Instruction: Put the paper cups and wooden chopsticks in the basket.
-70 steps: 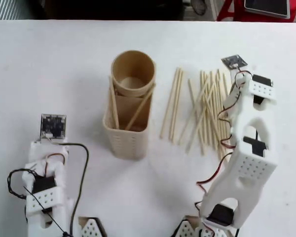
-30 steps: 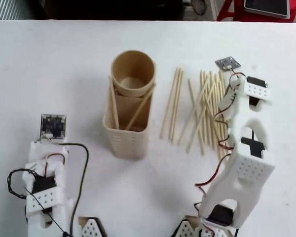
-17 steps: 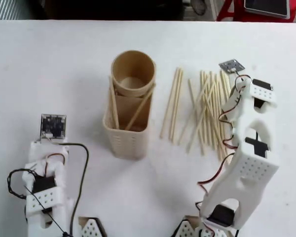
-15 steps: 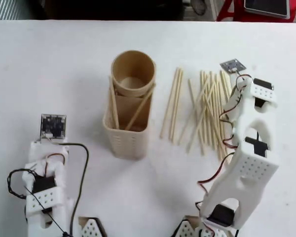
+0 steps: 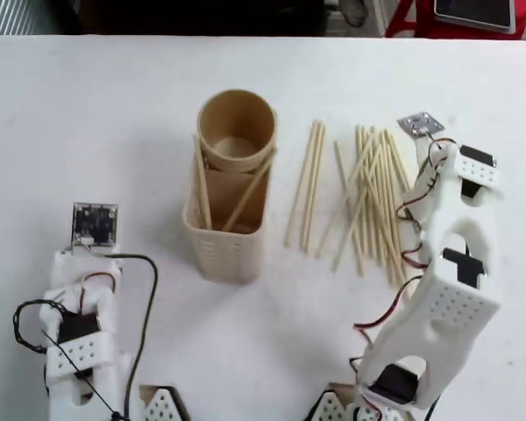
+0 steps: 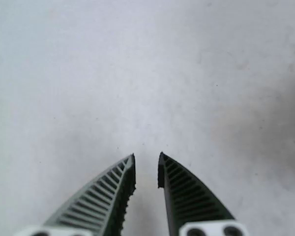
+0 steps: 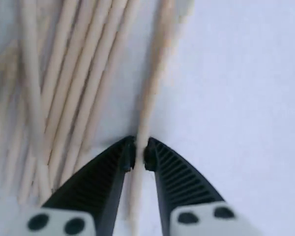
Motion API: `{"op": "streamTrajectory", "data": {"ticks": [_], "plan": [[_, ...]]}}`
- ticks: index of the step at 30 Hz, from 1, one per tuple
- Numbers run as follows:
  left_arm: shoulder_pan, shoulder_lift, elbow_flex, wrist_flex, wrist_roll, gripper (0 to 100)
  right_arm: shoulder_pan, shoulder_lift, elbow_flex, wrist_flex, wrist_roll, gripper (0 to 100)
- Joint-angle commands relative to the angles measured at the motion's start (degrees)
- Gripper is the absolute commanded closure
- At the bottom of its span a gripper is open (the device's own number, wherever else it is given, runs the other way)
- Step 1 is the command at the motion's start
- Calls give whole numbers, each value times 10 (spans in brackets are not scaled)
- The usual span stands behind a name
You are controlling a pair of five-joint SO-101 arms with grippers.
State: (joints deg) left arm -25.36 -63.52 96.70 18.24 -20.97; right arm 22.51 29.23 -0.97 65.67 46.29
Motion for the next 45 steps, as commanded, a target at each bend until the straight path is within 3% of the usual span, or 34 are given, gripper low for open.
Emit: {"op": "streamTrajectory", "data": {"ticks": [1, 9, 16, 19, 24, 32, 35, 45], "plan": [[-5, -9, -1, 1, -7, 902, 29, -75, 3, 0, -25, 981], [-5, -9, -1, 1, -7, 902, 29, -239, 89, -8, -30, 981], [-5, -9, -1, 1, -7, 902, 3, -303, 176, -106, -30, 978], [-5, -9, -1, 1, -7, 902, -30, -277, 172, -133, -30, 957], [-5, -9, -1, 1, -7, 902, -65, -184, 109, -131, -30, 836], [-5, -9, -1, 1, -7, 902, -12, -11, -54, -104, -25, 841], [-5, -9, -1, 1, -7, 902, -1, 27, -102, -60, 9, 840], [-5, -9, -1, 1, -7, 902, -2, 80, -134, -15, 56, 839]]}}
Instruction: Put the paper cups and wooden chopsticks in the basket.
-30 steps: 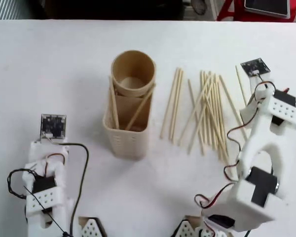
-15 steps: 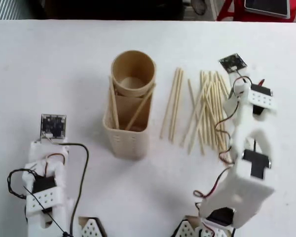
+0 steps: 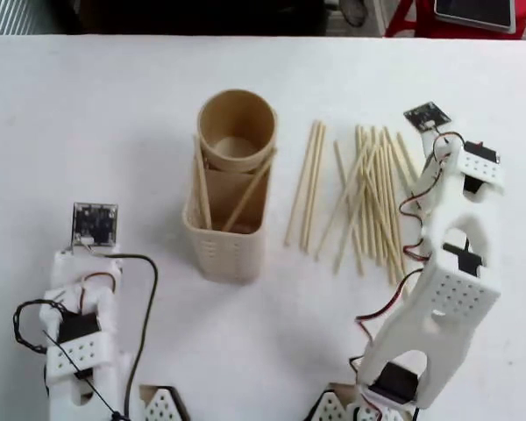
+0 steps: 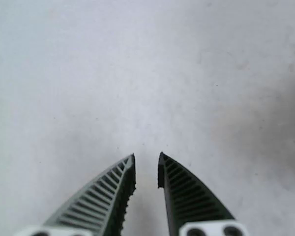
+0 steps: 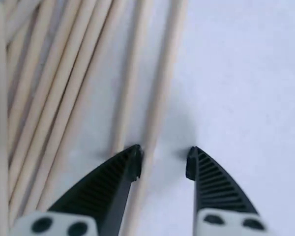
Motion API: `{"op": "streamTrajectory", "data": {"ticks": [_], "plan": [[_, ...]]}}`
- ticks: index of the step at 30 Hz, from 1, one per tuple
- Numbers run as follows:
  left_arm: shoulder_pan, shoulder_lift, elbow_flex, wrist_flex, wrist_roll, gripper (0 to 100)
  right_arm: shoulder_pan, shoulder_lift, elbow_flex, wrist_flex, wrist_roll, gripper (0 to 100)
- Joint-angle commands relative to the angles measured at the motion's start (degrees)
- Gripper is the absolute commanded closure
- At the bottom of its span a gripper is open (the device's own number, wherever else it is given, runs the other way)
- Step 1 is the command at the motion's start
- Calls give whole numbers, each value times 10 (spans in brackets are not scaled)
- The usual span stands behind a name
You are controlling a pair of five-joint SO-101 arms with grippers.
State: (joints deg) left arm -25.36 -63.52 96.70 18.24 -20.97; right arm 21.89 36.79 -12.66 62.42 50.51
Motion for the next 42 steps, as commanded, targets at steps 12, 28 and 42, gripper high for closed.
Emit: {"op": "streamTrajectory", "data": {"ticks": [12, 28, 42], "plan": [[-5, -9, -1, 1, -7, 902, 33, -29, 46, 29, 10, 843], [-5, -9, -1, 1, -7, 902, -19, -323, 302, -37, -34, 840], [-5, -9, -1, 1, -7, 902, 3, -255, 309, -127, -38, 797]]}}
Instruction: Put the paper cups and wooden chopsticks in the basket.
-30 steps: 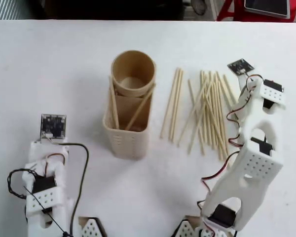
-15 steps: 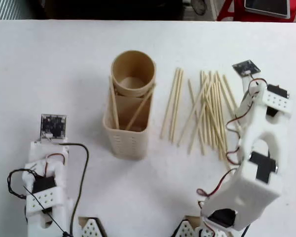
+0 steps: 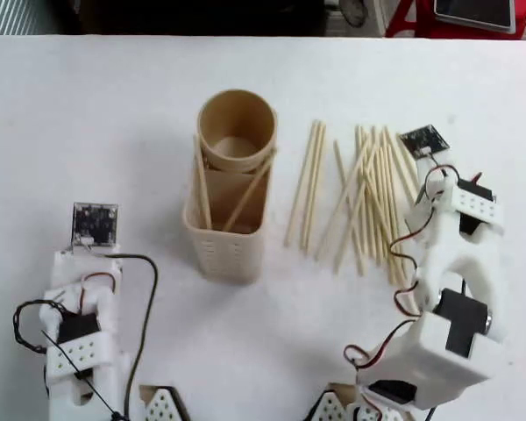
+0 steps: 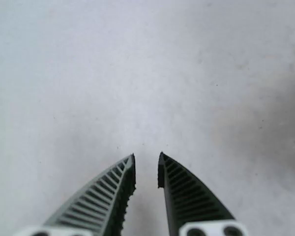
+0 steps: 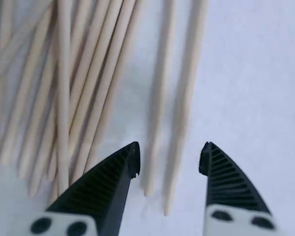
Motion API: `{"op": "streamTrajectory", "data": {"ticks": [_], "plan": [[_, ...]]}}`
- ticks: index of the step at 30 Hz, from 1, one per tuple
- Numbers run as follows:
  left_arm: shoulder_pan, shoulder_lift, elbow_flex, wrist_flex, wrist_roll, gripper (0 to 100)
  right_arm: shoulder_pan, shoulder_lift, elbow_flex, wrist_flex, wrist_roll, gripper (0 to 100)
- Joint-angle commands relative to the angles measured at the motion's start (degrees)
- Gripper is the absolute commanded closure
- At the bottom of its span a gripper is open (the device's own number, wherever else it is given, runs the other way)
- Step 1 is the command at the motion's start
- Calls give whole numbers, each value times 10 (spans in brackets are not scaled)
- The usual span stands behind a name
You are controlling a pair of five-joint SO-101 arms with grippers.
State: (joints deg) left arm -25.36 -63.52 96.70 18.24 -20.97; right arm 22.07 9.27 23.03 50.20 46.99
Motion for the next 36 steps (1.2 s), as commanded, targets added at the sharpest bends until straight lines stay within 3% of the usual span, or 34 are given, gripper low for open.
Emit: {"op": "streamTrajectory", "data": {"ticks": [1, 10, 16, 19, 36], "plan": [[-5, -9, -1, 1, -7, 902, 1, 42, -60, 1, -1, 796], [-5, -9, -1, 1, -7, 902, 9, 189, -162, 22, 0, 803], [-5, -9, -1, 1, -7, 902, 11, 211, -163, 22, 0, 973], [-5, -9, -1, 1, -7, 902, 11, 211, -161, 27, 0, 978], [-5, -9, -1, 1, -7, 902, 79, 2, -160, 124, -4, 981]]}}
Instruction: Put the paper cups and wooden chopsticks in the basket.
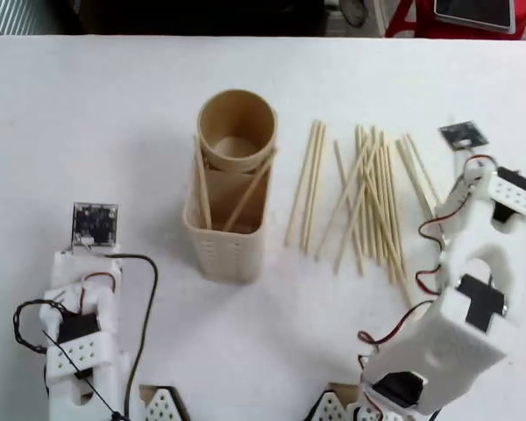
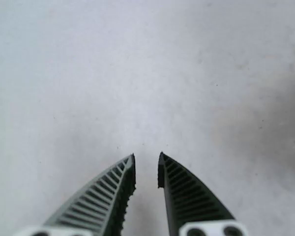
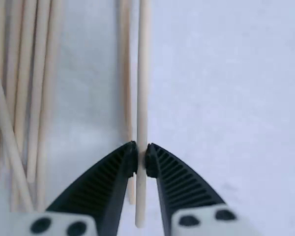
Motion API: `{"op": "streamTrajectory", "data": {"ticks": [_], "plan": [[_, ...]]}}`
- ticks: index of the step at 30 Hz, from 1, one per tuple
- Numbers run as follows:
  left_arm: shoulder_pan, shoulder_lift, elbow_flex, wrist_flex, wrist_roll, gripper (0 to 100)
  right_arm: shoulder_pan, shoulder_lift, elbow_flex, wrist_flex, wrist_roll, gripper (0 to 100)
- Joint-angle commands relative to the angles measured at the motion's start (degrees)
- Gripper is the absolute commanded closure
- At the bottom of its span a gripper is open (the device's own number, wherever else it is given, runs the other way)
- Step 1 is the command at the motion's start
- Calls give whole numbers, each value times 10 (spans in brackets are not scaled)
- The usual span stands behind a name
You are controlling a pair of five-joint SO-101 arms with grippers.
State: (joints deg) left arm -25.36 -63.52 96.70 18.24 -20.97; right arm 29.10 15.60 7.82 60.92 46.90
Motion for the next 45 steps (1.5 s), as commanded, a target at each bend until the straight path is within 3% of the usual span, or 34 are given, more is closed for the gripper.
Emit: {"op": "streamTrajectory", "data": {"ticks": [1, 6, 15, 20, 26, 45], "plan": [[-5, -9, -1, 1, -7, 902, 9, -73, -8, 22, -4, 981], [-5, -9, -1, 1, -7, 902, 4, -126, 34, 27, -4, 981], [-5, -9, -1, 1, -7, 902, -15, -141, 139, -64, -4, 976], [-5, -9, -1, 1, -7, 902, -20, -111, 130, -69, -4, 975], [-5, -9, -1, 1, -7, 902, -34, -33, 83, -65, -4, 892], [-5, -9, -1, 1, -7, 902, -65, -9, 96, -37, 2, 889]]}}
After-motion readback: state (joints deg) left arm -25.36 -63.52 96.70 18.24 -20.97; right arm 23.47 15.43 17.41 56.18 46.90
